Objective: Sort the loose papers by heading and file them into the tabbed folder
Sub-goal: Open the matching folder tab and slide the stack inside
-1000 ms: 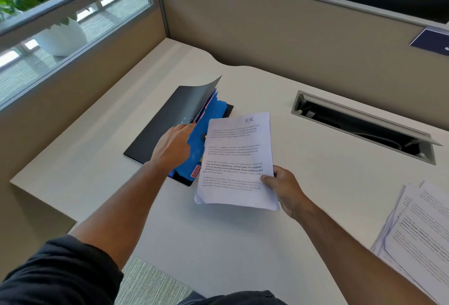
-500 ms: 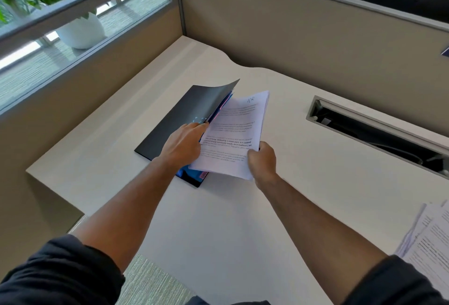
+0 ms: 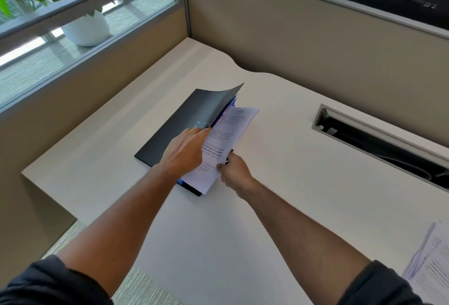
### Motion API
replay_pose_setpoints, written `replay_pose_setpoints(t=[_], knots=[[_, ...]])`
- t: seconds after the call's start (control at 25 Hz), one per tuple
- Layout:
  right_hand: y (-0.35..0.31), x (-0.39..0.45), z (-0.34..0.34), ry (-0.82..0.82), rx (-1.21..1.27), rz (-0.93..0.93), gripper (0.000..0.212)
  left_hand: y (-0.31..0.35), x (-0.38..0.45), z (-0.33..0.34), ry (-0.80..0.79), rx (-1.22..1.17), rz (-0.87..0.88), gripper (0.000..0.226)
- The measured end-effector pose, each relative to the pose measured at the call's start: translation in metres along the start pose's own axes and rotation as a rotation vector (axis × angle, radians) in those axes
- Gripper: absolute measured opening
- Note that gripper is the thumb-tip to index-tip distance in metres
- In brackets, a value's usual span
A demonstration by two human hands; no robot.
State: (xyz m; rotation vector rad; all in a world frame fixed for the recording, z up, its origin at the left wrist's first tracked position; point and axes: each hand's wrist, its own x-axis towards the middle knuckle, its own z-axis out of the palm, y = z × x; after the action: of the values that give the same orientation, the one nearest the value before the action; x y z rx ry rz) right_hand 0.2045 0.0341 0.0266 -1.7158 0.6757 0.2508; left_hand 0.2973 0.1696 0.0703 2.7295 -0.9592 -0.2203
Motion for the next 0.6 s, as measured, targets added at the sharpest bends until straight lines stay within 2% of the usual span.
replay_pose_setpoints(t=[0.12, 0.32, 0.44, 0.6], knots=[[-0.006, 0.013, 0.009, -0.029, -0.036, -0.031, 0.029, -0.001, 0.001, -0.001, -0.004, 0.014, -0.002, 0.057], [-0.021, 0.035, 0.025, -0.069, -0.140, -0.003, 0.013, 0.000, 0.004, -0.002, 0.009, 0.006, -0.013, 0.061], [-0.028, 0.041, 0.032, -0.093, -0.129, 0.052, 0.027, 0.004, 0.004, -0.002, 0.016, 0.004, -0.017, 0.058], [-0.030, 0.043, 0.038, -0.134, -0.063, 0.074, 0.026, 0.002, 0.009, -0.002, 0.012, -0.020, -0.004, 0.052]])
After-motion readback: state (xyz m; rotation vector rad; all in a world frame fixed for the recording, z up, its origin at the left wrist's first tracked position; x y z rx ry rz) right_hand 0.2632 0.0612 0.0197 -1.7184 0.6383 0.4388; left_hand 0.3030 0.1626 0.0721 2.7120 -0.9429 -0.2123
